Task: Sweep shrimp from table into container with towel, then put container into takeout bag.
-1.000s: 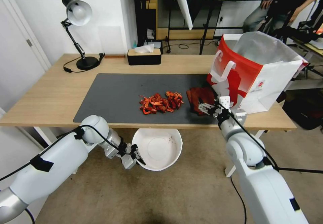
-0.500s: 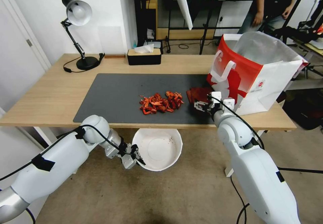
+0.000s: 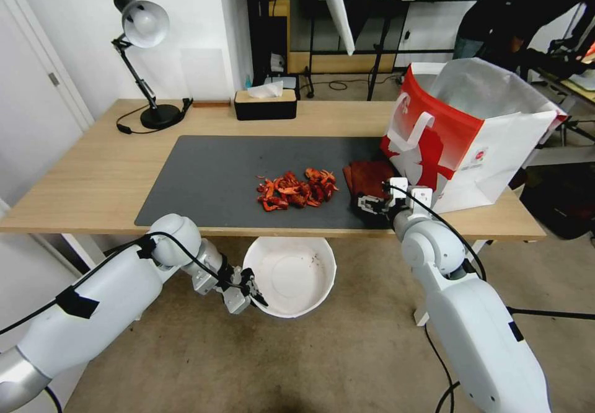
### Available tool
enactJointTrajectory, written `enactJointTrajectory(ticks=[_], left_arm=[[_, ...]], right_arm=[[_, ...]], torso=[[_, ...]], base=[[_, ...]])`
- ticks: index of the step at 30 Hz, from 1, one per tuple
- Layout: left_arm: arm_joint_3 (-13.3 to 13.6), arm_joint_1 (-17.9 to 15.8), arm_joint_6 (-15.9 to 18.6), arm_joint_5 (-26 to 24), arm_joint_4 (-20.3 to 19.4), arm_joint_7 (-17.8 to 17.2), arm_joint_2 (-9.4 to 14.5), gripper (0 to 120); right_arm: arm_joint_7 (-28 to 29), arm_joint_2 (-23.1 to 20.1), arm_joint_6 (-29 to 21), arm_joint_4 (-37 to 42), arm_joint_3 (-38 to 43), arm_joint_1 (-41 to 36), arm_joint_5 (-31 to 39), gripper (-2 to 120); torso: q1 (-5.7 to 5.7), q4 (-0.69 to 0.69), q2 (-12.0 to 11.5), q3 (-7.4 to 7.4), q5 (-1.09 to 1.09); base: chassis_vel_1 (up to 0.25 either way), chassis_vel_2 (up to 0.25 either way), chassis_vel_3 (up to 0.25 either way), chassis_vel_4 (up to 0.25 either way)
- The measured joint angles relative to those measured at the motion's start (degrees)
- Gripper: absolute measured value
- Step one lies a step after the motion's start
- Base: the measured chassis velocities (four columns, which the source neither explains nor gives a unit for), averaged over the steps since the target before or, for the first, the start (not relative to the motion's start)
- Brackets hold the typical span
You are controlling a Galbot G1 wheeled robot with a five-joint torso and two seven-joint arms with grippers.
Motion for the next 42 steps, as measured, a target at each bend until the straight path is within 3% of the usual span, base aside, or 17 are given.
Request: enactJointTrajectory(ticks=[4, 25, 27, 31, 32, 35, 39, 42], left_arm=[[-0.03, -0.01, 0.00, -0.06, -0.10, -0.10, 0.07, 0], [-0.98, 2.37, -0.74, -0.68, -0.71, -1.60, 0.83, 0], [-1.00, 2.39, -0.80, -0.68, -0.73, -1.67, 0.89, 0], [-1.20, 2.50, -0.84, -0.50, -0.65, -1.76, 0.99, 0], [-1.20, 2.50, -0.84, -0.50, -0.65, -1.76, 0.99, 0], [-1.57, 2.69, -1.08, -0.34, 0.30, -1.82, 0.86, 0], [-2.03, 2.95, -1.23, -0.26, 0.69, -1.88, 0.82, 0], [-2.51, 3.09, -1.30, -0.25, 0.88, -1.96, 0.81, 0]], right_arm=[[-0.21, 0.11, 0.00, -0.03, 0.17, -0.25, 0.45, 99], [2.10, 1.74, 0.55, -0.51, 0.03, -0.86, 2.56, 22], [-0.17, 1.28, 1.63, 0.00, -0.23, -0.93, 0.69, 12], [-6.00, -0.48, 5.46, 0.97, -0.20, -0.60, -1.19, 5], [-6.00, -0.48, 5.46, 0.97, -0.20, -0.60, -1.19, 5], [-14.08, -2.97, 10.87, 0.91, 0.29, 0.58, -4.26, 5], [-18.25, -4.68, 13.95, 0.07, 0.54, 2.29, -5.95, 5], [-24.24, -7.76, 17.18, -3.35, 0.01, 6.75, -6.45, 5]], torso=[[0.00, 0.00, 0.00, 0.00, 0.00], [-0.01, 0.02, 0.00, -0.01, 0.01], [0.00, 0.02, 0.00, 0.01, 0.02], [0.00, 0.01, -0.01, 0.01, 0.01], [0.00, 0.01, -0.01, 0.01, 0.01], [0.00, 0.01, -0.01, 0.01, 0.00], [0.00, -0.01, -0.01, 0.01, 0.00], [0.00, 0.01, -0.01, 0.01, 0.00]], base=[[0.000, 0.000, 0.000, 0.000], [0.000, 0.000, 0.000, 0.000], [0.000, 0.000, 0.000, 0.000], [0.000, 0.000, 0.000, 0.000], [0.000, 0.000, 0.000, 0.000], [0.000, 0.000, 0.000, 0.000], [0.000, 0.000, 0.000, 0.000], [0.000, 0.000, 0.000, 0.000]])
